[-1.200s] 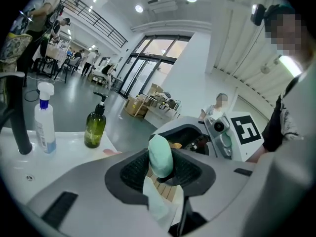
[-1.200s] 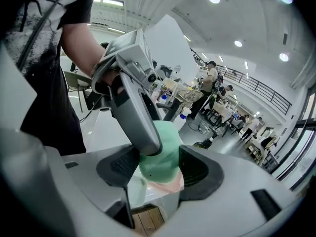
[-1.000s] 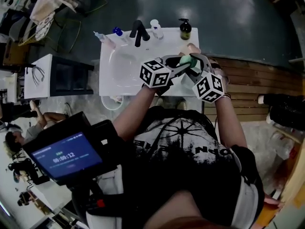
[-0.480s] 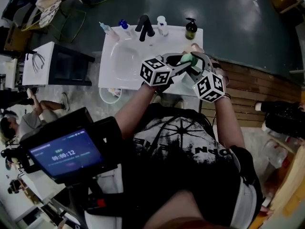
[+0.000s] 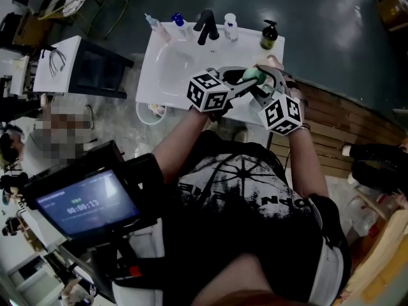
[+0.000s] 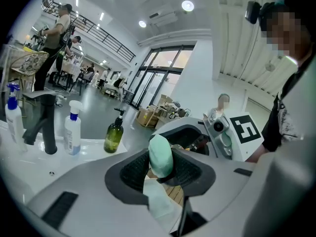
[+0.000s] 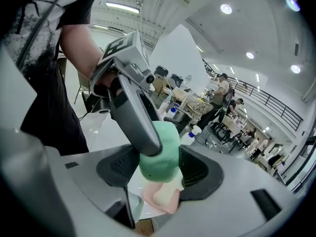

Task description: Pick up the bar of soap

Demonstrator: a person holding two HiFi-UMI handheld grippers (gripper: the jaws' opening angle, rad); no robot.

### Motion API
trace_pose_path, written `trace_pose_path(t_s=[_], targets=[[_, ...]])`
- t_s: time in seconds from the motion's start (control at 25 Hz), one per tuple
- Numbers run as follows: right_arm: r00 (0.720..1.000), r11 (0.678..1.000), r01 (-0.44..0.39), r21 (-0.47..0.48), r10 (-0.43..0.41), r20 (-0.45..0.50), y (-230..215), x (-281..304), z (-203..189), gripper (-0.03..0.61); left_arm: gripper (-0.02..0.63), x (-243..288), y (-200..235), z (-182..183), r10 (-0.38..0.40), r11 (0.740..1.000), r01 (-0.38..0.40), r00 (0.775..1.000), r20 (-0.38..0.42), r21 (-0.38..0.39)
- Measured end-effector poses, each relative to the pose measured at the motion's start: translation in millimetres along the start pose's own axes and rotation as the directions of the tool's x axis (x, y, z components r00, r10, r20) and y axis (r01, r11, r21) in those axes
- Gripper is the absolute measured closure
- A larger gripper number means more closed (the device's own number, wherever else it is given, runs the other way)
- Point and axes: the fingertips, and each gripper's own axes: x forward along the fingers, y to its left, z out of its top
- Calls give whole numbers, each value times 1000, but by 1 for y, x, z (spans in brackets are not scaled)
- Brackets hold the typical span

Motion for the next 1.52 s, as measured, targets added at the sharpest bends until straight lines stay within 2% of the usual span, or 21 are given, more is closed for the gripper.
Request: trace_pose_path(t_s=[0.4,0.68,1.08,1.52], targets=[[997,996,-53,-65,56,45,13,27,38,316,468,-44,22,1,83,996,-82,995,57,-19],[992,990,-90,-111,99,75,28,63,86,316,469,-99,50,2,142,990,-139,985,97,-39],[979,974,-149,-171,170,115,63,118,156,316,469,-186,91,-8,229,973,-220,964,139,-76],[955,948,-205,-241,248,163,113,175,234,316,471,-287,129,-28,331,942,-313,926,179,-120]])
